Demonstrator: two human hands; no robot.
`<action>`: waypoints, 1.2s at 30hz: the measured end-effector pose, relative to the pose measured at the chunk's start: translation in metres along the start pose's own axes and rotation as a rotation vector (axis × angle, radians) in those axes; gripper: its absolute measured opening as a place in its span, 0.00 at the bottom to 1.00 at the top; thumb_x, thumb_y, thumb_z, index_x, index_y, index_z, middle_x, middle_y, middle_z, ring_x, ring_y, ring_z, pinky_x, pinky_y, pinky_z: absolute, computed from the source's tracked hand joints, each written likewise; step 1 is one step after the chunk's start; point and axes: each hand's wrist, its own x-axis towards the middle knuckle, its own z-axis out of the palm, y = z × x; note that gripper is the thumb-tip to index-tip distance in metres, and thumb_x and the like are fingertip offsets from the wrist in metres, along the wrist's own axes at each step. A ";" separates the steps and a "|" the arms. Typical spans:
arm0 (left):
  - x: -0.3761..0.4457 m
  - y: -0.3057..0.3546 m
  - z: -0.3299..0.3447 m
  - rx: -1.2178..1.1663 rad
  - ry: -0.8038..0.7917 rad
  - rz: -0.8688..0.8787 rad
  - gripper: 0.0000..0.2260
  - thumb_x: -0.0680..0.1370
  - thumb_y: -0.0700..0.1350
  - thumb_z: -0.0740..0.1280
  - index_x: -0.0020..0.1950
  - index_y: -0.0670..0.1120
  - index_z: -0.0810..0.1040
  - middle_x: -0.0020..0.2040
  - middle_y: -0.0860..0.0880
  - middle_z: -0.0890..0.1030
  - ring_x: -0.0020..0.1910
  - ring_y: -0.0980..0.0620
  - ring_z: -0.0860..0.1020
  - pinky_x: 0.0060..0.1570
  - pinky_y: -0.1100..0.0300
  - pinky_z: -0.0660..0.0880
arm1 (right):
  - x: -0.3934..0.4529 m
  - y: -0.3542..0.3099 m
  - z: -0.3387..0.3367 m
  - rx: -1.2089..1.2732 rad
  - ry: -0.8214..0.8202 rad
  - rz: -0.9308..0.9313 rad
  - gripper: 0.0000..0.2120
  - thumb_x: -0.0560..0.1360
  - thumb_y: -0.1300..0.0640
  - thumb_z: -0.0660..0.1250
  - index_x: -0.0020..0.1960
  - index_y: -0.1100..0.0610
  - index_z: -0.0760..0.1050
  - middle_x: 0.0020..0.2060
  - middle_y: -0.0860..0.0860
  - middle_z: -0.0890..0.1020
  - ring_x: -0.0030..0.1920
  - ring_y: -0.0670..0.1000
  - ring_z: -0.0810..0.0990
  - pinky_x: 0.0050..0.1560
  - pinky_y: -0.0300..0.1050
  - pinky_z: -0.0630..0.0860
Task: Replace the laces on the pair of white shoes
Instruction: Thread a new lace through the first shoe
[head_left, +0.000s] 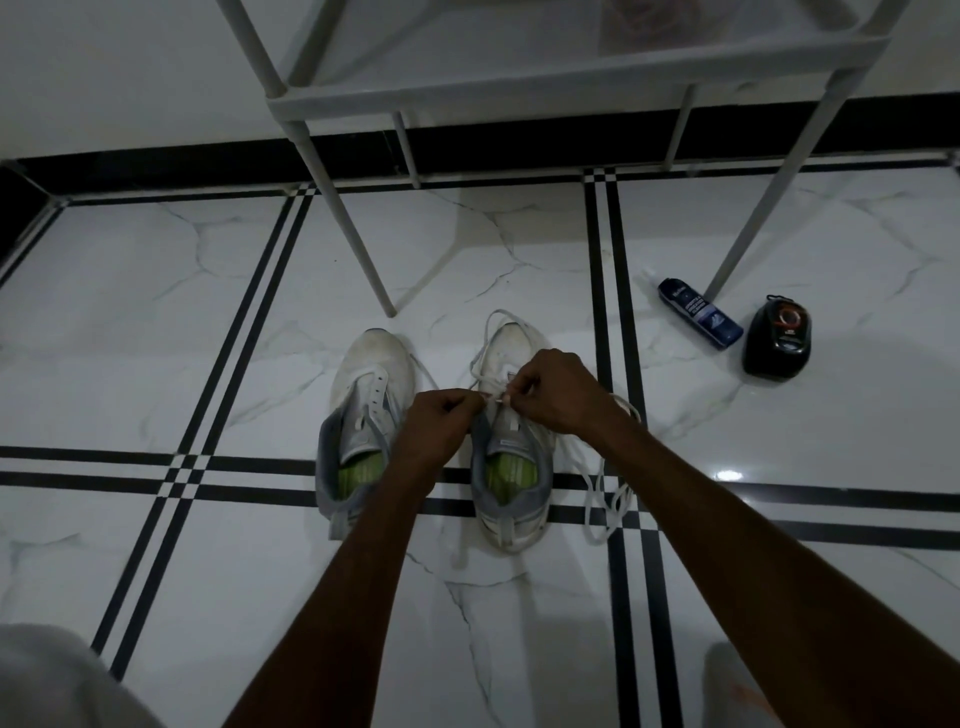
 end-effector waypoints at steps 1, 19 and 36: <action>0.000 0.001 0.000 0.005 0.005 -0.002 0.07 0.76 0.45 0.70 0.43 0.47 0.88 0.44 0.41 0.86 0.47 0.45 0.84 0.57 0.40 0.80 | 0.000 0.000 0.002 -0.008 0.003 -0.002 0.05 0.74 0.57 0.73 0.44 0.59 0.86 0.42 0.54 0.87 0.41 0.47 0.81 0.44 0.36 0.74; 0.006 -0.009 0.016 -0.112 0.087 -0.072 0.02 0.78 0.41 0.73 0.48 0.43 0.85 0.48 0.41 0.86 0.53 0.41 0.84 0.57 0.48 0.81 | -0.008 0.000 0.010 0.438 0.234 0.233 0.11 0.65 0.57 0.82 0.41 0.63 0.85 0.35 0.53 0.84 0.35 0.43 0.80 0.39 0.35 0.76; 0.020 0.038 -0.062 0.337 1.002 0.226 0.10 0.77 0.35 0.65 0.58 0.39 0.77 0.53 0.40 0.80 0.54 0.42 0.77 0.52 0.66 0.60 | -0.022 -0.010 0.002 0.271 -0.019 0.290 0.10 0.76 0.54 0.72 0.51 0.59 0.85 0.50 0.54 0.86 0.44 0.43 0.79 0.46 0.31 0.74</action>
